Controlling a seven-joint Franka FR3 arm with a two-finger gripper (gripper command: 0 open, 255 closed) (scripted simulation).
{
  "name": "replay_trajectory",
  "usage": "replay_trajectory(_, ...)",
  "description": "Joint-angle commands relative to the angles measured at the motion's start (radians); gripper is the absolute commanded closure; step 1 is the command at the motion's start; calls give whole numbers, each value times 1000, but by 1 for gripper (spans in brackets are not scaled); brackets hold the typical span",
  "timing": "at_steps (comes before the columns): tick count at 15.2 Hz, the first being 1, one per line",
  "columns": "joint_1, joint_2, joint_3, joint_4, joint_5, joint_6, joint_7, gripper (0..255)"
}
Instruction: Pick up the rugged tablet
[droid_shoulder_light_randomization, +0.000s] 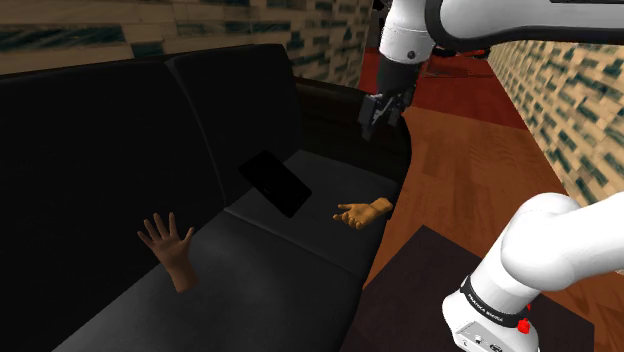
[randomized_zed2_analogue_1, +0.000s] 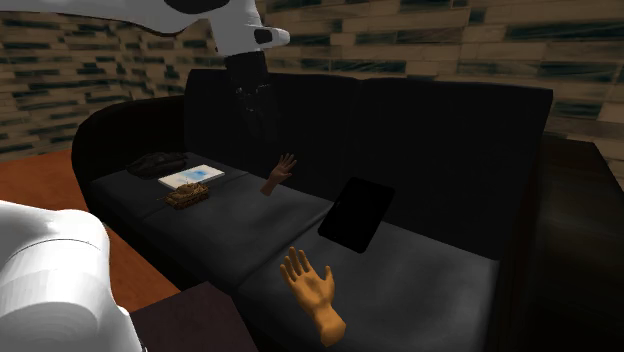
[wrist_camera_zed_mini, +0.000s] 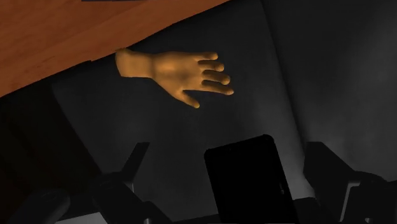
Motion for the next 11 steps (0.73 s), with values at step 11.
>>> replay_trajectory(11, -179, 478, 521, 208, -431, 89, 564, 0)
